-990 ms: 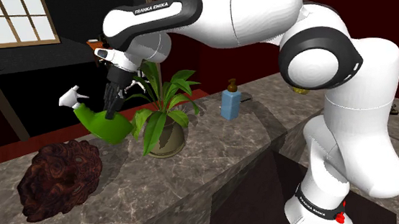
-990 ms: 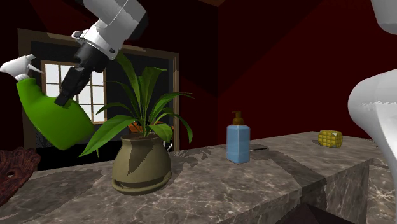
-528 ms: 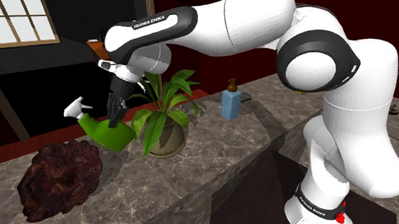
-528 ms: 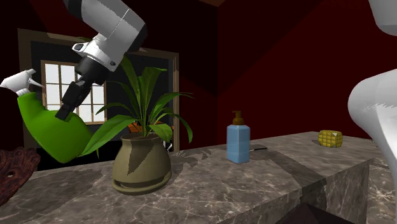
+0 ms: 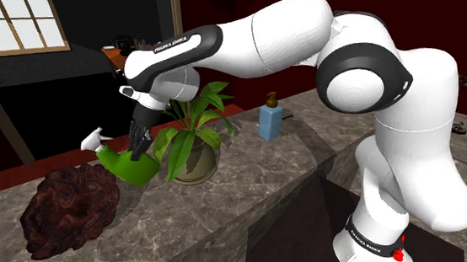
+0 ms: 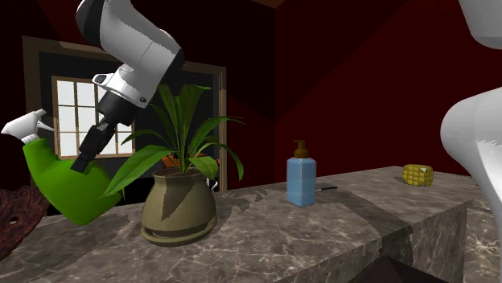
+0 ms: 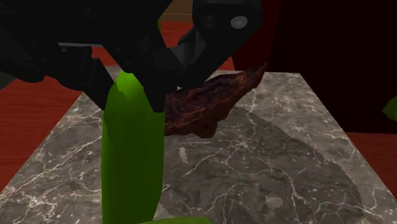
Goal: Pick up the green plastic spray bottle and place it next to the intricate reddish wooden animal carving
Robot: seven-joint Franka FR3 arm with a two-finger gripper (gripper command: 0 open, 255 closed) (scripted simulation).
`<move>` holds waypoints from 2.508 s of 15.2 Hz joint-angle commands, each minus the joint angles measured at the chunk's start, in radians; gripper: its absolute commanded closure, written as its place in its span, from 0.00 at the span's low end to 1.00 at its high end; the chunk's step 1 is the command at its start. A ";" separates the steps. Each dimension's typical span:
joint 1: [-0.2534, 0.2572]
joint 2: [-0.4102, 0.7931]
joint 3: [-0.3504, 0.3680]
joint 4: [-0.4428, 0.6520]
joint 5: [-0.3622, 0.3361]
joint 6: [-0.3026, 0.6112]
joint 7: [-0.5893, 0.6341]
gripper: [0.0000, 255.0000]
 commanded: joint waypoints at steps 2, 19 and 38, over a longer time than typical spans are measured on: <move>-0.006 0.018 0.010 -0.012 0.023 0.022 -0.024 1.00; -0.037 0.104 0.061 -0.048 0.126 0.105 -0.129 1.00; -0.023 0.006 0.013 -0.085 0.053 0.055 -0.099 0.00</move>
